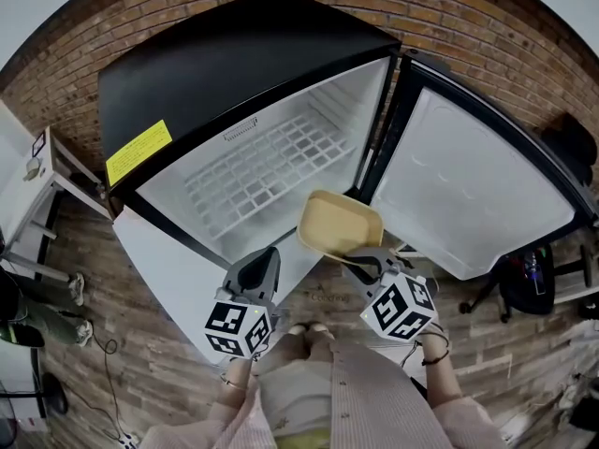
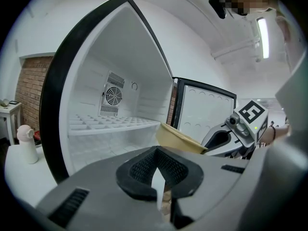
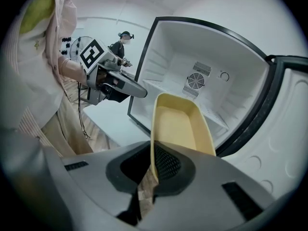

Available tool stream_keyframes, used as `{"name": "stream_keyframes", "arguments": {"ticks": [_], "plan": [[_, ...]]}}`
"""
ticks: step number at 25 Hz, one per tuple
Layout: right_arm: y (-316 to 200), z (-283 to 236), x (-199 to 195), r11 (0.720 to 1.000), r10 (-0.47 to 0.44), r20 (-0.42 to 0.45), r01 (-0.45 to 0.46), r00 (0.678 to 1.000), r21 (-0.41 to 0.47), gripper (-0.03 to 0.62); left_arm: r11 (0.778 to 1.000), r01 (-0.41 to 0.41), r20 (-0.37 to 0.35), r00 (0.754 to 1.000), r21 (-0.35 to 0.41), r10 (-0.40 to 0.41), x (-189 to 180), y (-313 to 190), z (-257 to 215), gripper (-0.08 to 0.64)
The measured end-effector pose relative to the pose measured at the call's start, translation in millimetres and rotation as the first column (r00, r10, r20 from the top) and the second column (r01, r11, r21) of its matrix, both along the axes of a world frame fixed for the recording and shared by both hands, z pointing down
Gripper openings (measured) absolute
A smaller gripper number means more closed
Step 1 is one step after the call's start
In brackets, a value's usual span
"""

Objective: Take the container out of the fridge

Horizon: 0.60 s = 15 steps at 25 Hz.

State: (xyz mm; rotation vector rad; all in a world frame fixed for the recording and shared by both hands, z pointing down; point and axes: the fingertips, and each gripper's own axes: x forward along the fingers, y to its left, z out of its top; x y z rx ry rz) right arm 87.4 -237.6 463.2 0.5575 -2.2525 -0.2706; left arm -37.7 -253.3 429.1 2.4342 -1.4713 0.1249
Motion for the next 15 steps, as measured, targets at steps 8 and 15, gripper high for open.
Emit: {"name": "stream_keyframes", "arguments": {"ticks": [8, 15], "plan": [[6.3, 9.9, 3.3, 0.999, -0.011, -0.006, 0.011, 1.0, -0.034, 0.015, 1.0, 0.01, 0.009, 1.0, -0.01, -0.01, 0.3, 2.7, 3.7, -0.006], [5.3, 10.4, 5.1, 0.999, -0.009, -0.003, 0.009, 1.0, -0.033, 0.015, 1.0, 0.014, 0.024, 1.0, -0.006, -0.014, 0.9, 3.3, 3.2, -0.006]]}}
